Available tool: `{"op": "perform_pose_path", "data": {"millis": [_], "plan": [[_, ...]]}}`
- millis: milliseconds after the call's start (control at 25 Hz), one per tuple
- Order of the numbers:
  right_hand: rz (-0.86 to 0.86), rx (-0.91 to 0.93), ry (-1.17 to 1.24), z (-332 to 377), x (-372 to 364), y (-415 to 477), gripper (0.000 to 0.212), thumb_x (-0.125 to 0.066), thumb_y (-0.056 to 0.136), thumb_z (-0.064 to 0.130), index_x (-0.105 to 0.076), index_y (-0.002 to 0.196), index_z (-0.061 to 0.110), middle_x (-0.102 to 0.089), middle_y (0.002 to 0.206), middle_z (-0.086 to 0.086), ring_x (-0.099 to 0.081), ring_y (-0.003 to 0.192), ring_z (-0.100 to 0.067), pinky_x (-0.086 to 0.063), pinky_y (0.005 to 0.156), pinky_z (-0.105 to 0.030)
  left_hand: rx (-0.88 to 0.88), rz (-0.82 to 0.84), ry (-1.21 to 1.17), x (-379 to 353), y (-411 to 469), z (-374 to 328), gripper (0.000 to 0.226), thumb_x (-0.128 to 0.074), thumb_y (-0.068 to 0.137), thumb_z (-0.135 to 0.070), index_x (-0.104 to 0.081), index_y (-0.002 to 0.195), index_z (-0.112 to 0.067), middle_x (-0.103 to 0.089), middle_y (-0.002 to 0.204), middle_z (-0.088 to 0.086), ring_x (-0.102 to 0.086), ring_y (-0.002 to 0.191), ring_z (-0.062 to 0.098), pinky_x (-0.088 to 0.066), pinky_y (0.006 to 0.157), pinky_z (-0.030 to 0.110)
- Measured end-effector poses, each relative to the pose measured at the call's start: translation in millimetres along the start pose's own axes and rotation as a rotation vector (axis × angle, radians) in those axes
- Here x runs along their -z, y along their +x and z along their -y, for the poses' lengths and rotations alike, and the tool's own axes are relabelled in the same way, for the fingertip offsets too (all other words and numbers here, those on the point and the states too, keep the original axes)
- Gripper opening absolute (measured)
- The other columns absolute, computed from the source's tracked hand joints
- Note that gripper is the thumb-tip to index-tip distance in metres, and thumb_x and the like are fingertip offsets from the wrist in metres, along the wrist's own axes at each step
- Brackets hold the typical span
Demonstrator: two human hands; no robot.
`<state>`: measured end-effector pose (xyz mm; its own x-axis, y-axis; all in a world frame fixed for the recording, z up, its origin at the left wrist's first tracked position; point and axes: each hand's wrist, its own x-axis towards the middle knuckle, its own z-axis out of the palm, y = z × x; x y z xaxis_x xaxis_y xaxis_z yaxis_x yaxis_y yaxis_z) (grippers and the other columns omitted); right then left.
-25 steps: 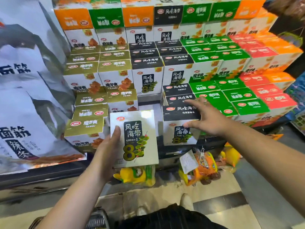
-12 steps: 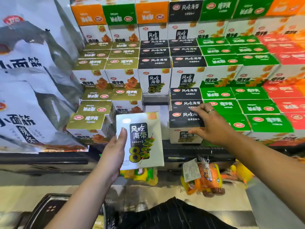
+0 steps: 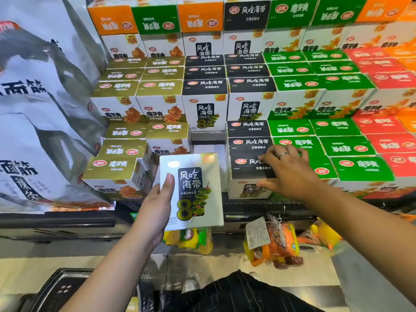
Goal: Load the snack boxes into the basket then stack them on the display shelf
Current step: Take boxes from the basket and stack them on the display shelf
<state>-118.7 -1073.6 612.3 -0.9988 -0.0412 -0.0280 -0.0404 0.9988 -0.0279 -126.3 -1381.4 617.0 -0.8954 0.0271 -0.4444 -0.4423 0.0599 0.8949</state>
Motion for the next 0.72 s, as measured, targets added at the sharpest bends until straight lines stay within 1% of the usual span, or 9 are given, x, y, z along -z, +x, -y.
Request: {"op": "perform_pose_path", "data": {"millis": [80, 160, 240, 320, 440, 520, 560, 600, 720], "plan": [[0.023, -0.02, 0.01, 3, 9, -3, 0.084, -0.039, 0.075, 0.084, -0.046, 0.139, 0.031, -0.04, 0.14, 0.001, -0.033, 0.131, -0.025, -0.021, 0.107, -0.047, -0.046, 0.007, 0.035, -1, 3, -4, 0.069, -0.046, 0.085, -0.07, -0.05, 0.138, -0.026, -0.053, 0.124, -0.014, -0.049, 0.116, 0.011, -0.036, 0.096, 0.033], [0.027, -0.041, 0.12, 13, 22, -3, 0.085, -0.03, 0.076, 0.085, -0.042, 0.141, 0.032, -0.04, 0.142, 0.0, -0.031, 0.132, -0.024, -0.021, 0.107, -0.045, -0.062, 0.009, 0.071, -2, 10, -8, 0.067, -0.041, 0.09, -0.064, -0.045, 0.143, -0.023, -0.048, 0.125, -0.012, -0.043, 0.121, 0.011, -0.032, 0.095, 0.032], [0.037, -0.044, 0.361, 29, 32, 4, 0.076, -0.044, 0.083, 0.073, -0.033, 0.147, 0.033, -0.039, 0.146, -0.001, -0.03, 0.135, -0.023, -0.023, 0.11, -0.042, -0.065, 0.02, 0.069, -3, 20, -14, 0.07, -0.042, 0.087, -0.067, -0.045, 0.143, -0.025, -0.048, 0.131, -0.009, -0.043, 0.128, 0.016, -0.034, 0.098, 0.036], [0.082, -0.056, 0.693, 49, 45, 15, 0.077, -0.056, 0.085, 0.061, -0.025, 0.15, 0.035, -0.042, 0.144, 0.0, -0.039, 0.132, -0.02, -0.034, 0.109, -0.041, -0.039, 0.047, 0.017, -7, 27, -26, 0.071, -0.043, 0.081, -0.071, -0.046, 0.139, -0.03, -0.048, 0.135, -0.007, -0.043, 0.131, 0.023, -0.036, 0.098, 0.043], [0.158, -0.128, 1.115, 74, 62, 37, 0.076, -0.066, 0.089, 0.039, -0.023, 0.15, 0.031, -0.054, 0.123, 0.009, -0.059, 0.104, -0.007, -0.048, 0.084, -0.022, -0.05, 0.102, -0.023, -15, 37, -42, 0.062, -0.039, 0.091, -0.062, -0.042, 0.144, -0.029, -0.046, 0.121, -0.011, -0.043, 0.115, 0.017, -0.035, 0.092, 0.041], [0.132, -0.15, 1.241, 84, 66, 51, 0.069, -0.069, 0.09, 0.027, -0.031, 0.147, 0.025, -0.059, 0.112, 0.012, -0.062, 0.096, -0.003, -0.05, 0.075, -0.014, -0.095, 0.108, -0.015, -19, 39, -54, 0.063, -0.04, 0.092, -0.061, -0.042, 0.144, -0.026, -0.047, 0.117, -0.012, -0.045, 0.115, 0.014, -0.033, 0.091, 0.036], [0.105, -0.168, 1.287, 87, 69, 58, 0.065, -0.07, 0.089, 0.022, -0.036, 0.145, 0.022, -0.06, 0.11, 0.012, -0.062, 0.096, -0.003, -0.051, 0.075, -0.014, -0.11, 0.12, -0.003, -19, 43, -58, 0.064, -0.04, 0.092, -0.061, -0.043, 0.143, -0.024, -0.05, 0.116, -0.014, -0.046, 0.113, 0.014, -0.033, 0.091, 0.034], [0.076, -0.189, 1.32, 89, 70, 65, 0.062, -0.071, 0.088, 0.02, -0.04, 0.143, 0.021, -0.061, 0.108, 0.011, -0.062, 0.096, -0.004, -0.053, 0.078, -0.016, -0.123, 0.13, 0.014, -18, 48, -62, 0.065, -0.039, 0.092, -0.063, -0.044, 0.142, -0.023, -0.054, 0.12, -0.014, -0.048, 0.113, 0.016, -0.034, 0.091, 0.034], [0.042, -0.233, 1.382, 91, 75, 80, 0.06, -0.073, 0.086, 0.014, -0.045, 0.138, 0.023, -0.063, 0.109, 0.004, -0.067, 0.094, -0.013, -0.057, 0.076, -0.028, -0.159, 0.155, 0.005, -14, 64, -75, 0.067, -0.045, 0.092, -0.06, -0.04, 0.147, -0.023, -0.052, 0.136, -0.007, -0.049, 0.127, 0.021, -0.038, 0.098, 0.037]]}}
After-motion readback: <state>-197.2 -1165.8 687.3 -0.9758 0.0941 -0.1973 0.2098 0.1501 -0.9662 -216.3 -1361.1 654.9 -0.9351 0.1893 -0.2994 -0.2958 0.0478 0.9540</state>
